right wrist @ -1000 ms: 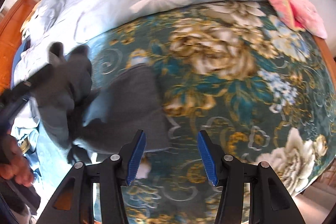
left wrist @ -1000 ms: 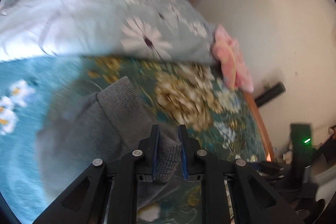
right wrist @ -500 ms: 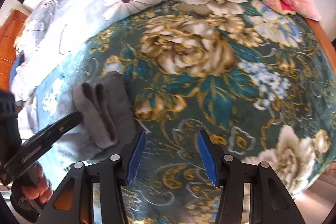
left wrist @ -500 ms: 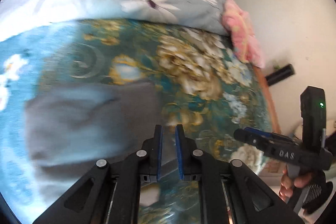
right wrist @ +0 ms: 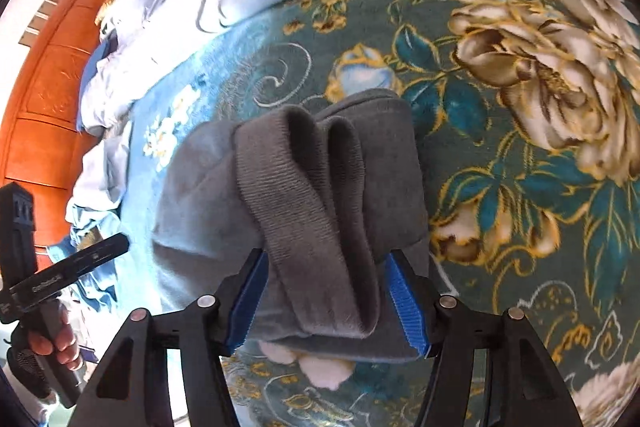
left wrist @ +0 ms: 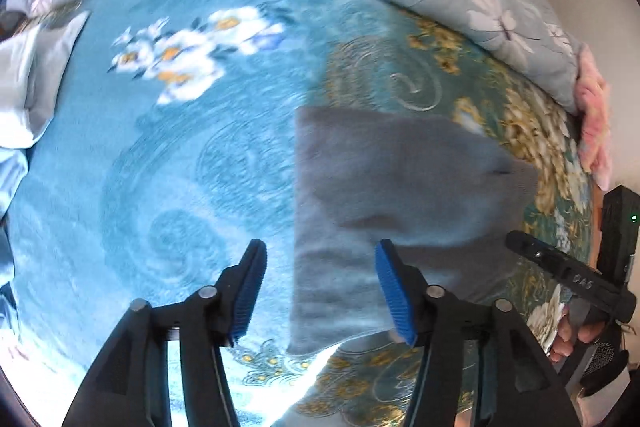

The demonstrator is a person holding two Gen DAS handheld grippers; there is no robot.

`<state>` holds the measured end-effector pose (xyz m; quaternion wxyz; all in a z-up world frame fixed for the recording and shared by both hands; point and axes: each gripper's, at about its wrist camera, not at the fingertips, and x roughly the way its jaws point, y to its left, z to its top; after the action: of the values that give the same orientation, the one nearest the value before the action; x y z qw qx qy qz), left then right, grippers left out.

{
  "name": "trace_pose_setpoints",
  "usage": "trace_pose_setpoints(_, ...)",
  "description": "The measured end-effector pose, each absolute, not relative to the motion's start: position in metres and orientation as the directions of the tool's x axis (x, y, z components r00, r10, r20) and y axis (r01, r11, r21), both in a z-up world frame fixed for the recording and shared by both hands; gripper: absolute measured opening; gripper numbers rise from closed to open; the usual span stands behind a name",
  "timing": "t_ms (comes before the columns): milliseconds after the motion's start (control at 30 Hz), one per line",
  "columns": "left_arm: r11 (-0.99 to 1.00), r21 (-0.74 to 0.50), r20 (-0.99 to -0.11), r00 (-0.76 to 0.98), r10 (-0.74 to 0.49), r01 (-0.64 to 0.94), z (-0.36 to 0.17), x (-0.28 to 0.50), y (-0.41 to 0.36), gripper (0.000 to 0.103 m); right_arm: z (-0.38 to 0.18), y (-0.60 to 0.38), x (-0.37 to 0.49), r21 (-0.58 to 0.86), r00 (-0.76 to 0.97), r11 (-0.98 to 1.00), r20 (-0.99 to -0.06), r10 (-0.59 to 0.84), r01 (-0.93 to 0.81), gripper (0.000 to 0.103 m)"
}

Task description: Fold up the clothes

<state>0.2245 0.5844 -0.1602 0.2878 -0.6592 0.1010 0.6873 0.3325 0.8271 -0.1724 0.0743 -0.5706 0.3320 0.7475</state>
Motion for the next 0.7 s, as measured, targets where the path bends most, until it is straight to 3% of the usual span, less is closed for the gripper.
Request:
trace_pose_setpoints(300, -0.819, -0.257, -0.965, 0.090, 0.247, -0.512, -0.198, 0.226, 0.623, 0.059, -0.172, 0.825, 0.320, 0.493, -0.360, -0.780, -0.858, -0.365, -0.384, 0.064)
trace_pose_setpoints(533, -0.825, -0.232, -0.972, 0.095, 0.214, -0.516, -0.211, 0.227, 0.630, 0.060, -0.176, 0.843, 0.320, 0.475, -0.365, -0.792, -0.865, -0.343, -0.382, 0.064)
trace_pose_setpoints(700, -0.833, -0.216, -0.976, 0.096, 0.194, -0.510, -0.214, 0.226, 0.634, 0.061, -0.189, 0.842, 0.318, 0.529, -0.357, -0.758, -0.841, -0.408, -0.381, 0.066)
